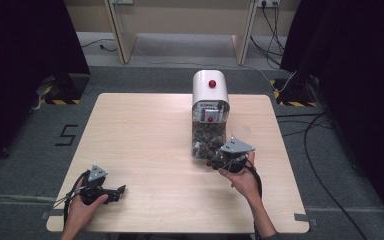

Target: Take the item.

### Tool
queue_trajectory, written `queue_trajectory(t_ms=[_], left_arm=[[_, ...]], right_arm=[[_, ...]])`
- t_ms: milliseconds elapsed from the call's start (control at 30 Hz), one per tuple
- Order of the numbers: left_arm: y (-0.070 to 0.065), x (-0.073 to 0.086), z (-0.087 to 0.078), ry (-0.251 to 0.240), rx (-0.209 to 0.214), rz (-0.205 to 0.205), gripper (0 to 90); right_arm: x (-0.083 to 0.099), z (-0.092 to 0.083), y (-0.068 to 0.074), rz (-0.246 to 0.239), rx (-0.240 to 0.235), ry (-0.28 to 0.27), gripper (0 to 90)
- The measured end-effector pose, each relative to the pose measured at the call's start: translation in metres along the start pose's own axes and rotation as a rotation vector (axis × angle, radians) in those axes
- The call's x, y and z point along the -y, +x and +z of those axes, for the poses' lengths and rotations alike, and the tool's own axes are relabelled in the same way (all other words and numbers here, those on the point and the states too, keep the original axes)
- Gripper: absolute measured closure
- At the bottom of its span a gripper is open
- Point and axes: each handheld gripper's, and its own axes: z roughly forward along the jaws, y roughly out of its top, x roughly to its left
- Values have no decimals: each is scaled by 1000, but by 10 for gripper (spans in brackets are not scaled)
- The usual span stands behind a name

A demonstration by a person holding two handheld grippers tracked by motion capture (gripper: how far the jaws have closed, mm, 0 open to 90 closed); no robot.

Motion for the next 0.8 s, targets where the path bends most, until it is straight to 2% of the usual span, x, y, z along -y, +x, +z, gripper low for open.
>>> queue_trajectory(t_ms=[800], left_arm=[[0,0,0,1,-1,1,0]], right_arm=[[-5,28,0,9,-26,12,456]])
